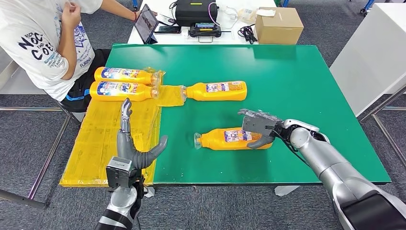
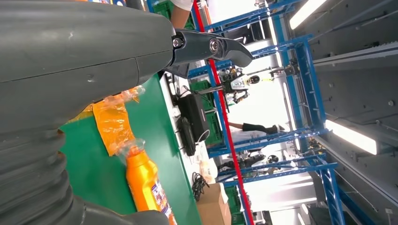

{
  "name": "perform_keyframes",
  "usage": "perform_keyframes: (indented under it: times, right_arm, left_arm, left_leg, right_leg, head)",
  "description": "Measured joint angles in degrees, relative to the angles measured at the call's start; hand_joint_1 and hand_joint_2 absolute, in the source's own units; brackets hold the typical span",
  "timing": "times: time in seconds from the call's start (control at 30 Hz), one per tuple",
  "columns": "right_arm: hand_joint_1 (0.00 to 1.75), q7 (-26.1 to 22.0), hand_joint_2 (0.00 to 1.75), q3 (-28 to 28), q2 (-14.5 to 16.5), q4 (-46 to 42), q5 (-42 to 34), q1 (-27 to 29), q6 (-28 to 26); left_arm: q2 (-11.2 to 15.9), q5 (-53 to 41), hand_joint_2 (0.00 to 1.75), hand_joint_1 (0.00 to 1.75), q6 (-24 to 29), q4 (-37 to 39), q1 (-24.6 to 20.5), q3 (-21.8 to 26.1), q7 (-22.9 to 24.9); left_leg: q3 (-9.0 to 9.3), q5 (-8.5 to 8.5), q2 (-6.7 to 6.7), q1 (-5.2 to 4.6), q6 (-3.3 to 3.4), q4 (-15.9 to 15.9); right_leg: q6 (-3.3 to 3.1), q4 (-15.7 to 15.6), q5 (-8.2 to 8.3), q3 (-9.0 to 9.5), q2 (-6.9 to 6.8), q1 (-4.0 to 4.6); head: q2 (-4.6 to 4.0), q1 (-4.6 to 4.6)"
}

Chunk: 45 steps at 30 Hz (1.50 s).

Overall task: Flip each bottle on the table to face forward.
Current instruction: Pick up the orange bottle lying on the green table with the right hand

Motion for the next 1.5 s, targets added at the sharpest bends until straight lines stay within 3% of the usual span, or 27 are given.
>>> perform_keyframes:
  times: [0.3, 0.7, 1.07, 1.2, 1.23, 1.5]
  right_arm:
    - [0.00, 2.4, 1.75, 3.1, 0.9, 2.3, 4.5, -0.4, -5.3]
    - [0.00, 4.0, 1.75, 8.0, 8.1, 11.5, 11.5, 0.1, -12.7]
    - [0.01, 4.6, 1.75, 9.2, 12.7, 16.2, 13.6, -0.2, -14.9]
    - [1.68, 4.9, 1.75, 9.2, 13.3, 16.8, 14.5, -0.3, -15.5]
    - [1.75, 5.1, 1.75, 9.2, 13.4, 17.0, 14.9, -0.3, -15.7]
    - [1.75, 5.2, 1.75, 9.3, 13.8, 17.6, 16.1, -0.5, -16.7]
  left_arm:
    - [-0.2, -0.2, 1.75, 0.00, -0.7, 0.1, 0.0, 0.0, 0.0]
    - [-1.3, -0.6, 1.75, 0.00, -2.1, 1.7, -0.1, 0.0, 0.0]
    - [-1.4, -1.0, 1.75, 0.00, -2.1, 2.4, -0.3, 0.0, 0.1]
    - [-1.4, -1.1, 1.75, 0.00, -2.1, 2.7, -0.3, 0.0, 0.2]
    - [-1.4, -1.1, 1.75, 0.00, -2.1, 2.8, -0.3, 0.0, 0.2]
    - [-1.4, -1.3, 1.75, 0.00, -1.9, 2.8, -0.3, 0.0, 0.3]
  left_leg:
    - [0.00, 0.00, 0.00, 0.00, 0.00, 0.0]
    - [0.12, -0.01, 0.09, 0.02, -0.01, 0.0]
    - [0.84, -0.08, 0.18, 0.02, -0.03, 0.0]
    - [0.96, -0.07, 0.22, 0.02, -0.03, 0.0]
    - [0.99, -0.07, 0.23, 0.02, -0.03, 0.0]
    - [1.01, -0.07, 0.24, 0.02, -0.03, 0.0]
  right_leg:
    - [0.00, 0.0, 0.00, 0.00, 0.00, 0.00]
    - [-0.02, 0.0, -0.01, 0.05, 0.03, 0.02]
    - [-0.06, 0.0, -0.04, 0.69, 0.05, 0.02]
    - [-0.06, 0.0, -0.02, 0.80, 0.06, 0.03]
    - [-0.06, 0.0, -0.02, 0.82, 0.06, 0.03]
    - [-0.06, 0.0, -0.02, 0.85, 0.06, 0.04]
  head:
    - [0.00, 0.01]
    - [0.00, 0.02]
    - [0.00, 0.02]
    - [0.00, 0.02]
    - [0.00, 0.02]
    - [0.00, 0.02]
